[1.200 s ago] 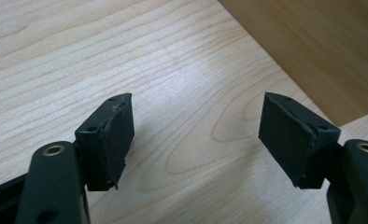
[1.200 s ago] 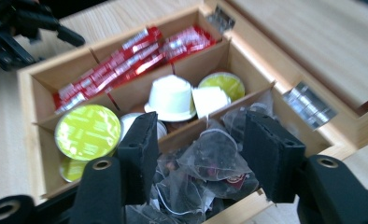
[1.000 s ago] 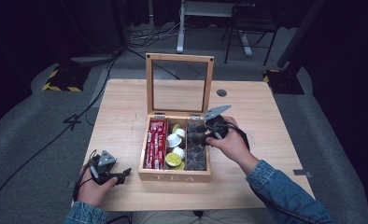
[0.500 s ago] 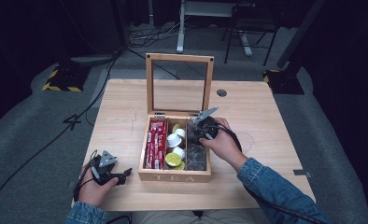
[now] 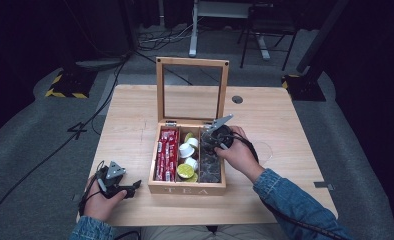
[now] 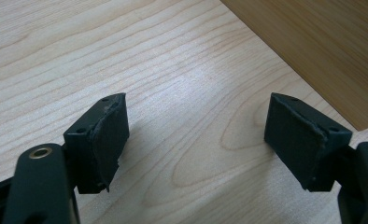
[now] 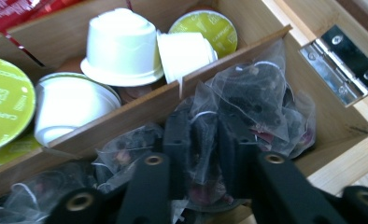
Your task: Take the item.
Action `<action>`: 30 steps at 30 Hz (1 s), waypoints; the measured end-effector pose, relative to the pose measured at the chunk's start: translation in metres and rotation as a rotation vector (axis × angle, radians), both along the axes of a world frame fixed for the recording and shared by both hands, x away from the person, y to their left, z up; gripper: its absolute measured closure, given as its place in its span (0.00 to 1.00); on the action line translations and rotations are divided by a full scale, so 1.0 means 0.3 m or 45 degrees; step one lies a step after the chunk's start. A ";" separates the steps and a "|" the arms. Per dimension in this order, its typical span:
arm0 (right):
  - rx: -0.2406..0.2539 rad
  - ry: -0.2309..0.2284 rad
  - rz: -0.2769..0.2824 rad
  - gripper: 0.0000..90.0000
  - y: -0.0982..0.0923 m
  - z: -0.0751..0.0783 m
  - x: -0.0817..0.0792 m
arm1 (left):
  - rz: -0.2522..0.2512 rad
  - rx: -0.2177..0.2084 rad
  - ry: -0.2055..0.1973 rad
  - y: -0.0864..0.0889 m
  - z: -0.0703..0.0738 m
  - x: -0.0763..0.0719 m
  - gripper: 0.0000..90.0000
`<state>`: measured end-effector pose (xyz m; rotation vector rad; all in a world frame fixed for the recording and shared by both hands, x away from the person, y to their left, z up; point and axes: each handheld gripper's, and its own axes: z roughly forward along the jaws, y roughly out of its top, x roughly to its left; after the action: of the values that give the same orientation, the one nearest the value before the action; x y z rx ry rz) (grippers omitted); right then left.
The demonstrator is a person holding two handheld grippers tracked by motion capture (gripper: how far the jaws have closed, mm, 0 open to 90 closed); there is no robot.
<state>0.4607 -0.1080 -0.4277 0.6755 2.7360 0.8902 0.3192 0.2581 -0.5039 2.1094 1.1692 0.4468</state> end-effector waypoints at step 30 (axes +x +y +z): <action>0.285 -0.060 0.009 0.90 -0.082 0.164 -0.046 | 0.000 0.000 0.003 -0.002 0.000 0.003 0.24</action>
<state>0.4469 -0.1325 -0.3785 0.6729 2.6227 1.2113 0.3201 0.2576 -0.5040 2.1106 1.1711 0.4445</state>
